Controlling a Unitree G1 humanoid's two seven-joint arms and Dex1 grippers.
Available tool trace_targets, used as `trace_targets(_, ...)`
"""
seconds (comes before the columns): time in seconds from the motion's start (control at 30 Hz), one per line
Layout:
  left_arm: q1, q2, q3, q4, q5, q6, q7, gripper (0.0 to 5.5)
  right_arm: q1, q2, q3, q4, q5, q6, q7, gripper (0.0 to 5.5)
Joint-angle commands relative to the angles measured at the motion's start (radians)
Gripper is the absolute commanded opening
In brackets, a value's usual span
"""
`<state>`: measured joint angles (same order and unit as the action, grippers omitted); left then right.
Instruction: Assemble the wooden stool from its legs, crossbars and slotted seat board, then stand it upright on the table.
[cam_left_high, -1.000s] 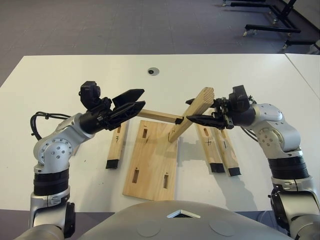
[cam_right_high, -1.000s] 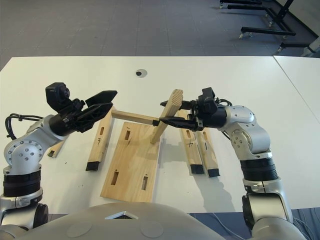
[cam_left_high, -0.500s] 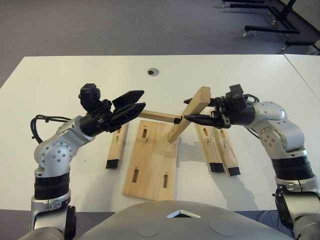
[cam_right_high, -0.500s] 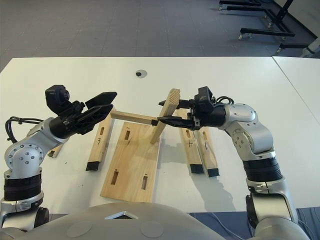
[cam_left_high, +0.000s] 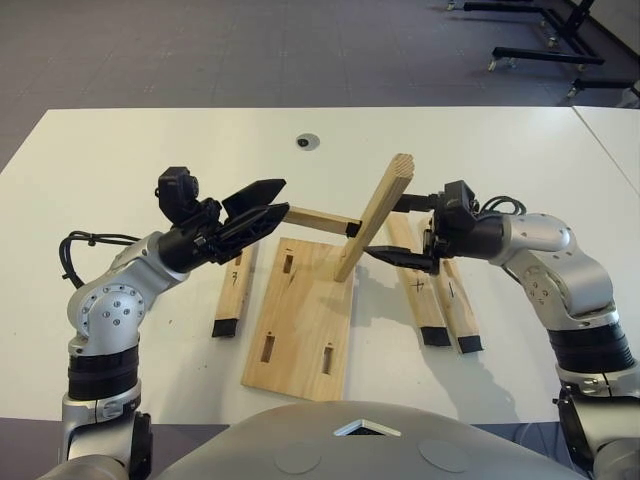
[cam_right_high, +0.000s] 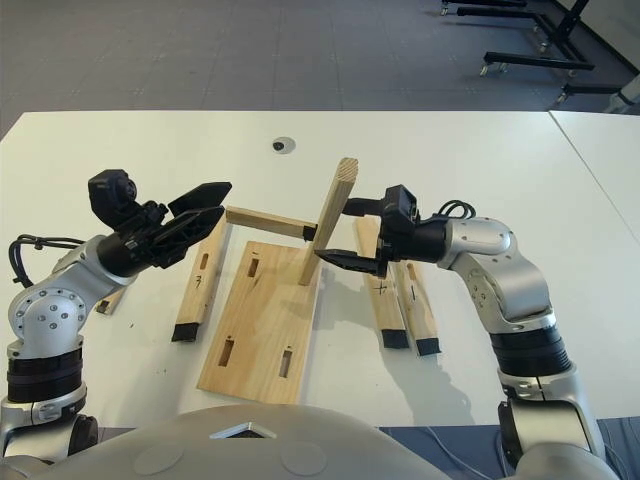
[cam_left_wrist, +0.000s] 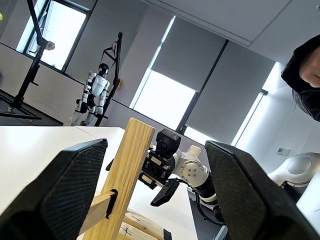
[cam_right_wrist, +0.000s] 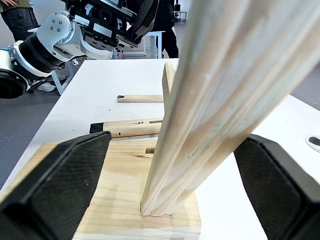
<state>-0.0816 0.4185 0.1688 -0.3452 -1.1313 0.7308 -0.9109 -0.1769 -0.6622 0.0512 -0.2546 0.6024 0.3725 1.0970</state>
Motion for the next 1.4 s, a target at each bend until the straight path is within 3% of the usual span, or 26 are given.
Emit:
trace_targets(0.03,0.002,-0.002,0.008,0.000,-0.002,-0.010,0.008,3.58,0.049,-0.014,-0.059,-0.050,0.023,0.035,-0.039,4.95)
trace_targets(0.1,0.000,0.000,0.016,0.001,-0.009,-0.010,0.009,3.58,0.100,-0.028,-0.115,-0.071,0.047,0.055,-0.055,5.36)
trace_targets(0.3,0.036,0.014,0.053,-0.017,-0.018,-0.019,0.019,3.58,0.256,-0.027,-0.302,-0.115,0.083,0.062,-0.141,5.36)
trace_targets(0.4,0.070,0.010,0.083,-0.050,-0.003,-0.047,0.056,3.58,0.285,-0.001,-0.340,-0.155,0.065,0.057,-0.226,5.36)
trace_targets(0.57,0.165,-0.002,0.179,-0.135,0.100,-0.160,0.202,3.58,0.377,0.148,-0.433,-0.275,0.250,0.064,-0.360,5.36)
trace_targets(0.7,0.165,-0.009,0.224,-0.133,0.176,-0.231,0.285,3.58,0.406,0.193,-0.449,-0.289,0.282,0.079,-0.454,5.36)
trace_targets(0.97,0.091,-0.097,0.133,-0.152,0.477,-0.333,0.598,3.58,0.373,0.151,-0.393,-0.188,0.113,0.185,-0.675,5.36)
trace_targets(1.13,0.077,-0.127,0.169,-0.155,0.489,-0.374,0.664,3.58,0.388,0.141,-0.361,-0.222,0.041,0.298,-0.791,5.36)
trace_targets(1.4,0.078,-0.119,0.116,-0.224,0.471,-0.329,0.677,3.58,0.507,0.186,-0.281,-0.285,-0.059,0.398,-0.905,5.36)
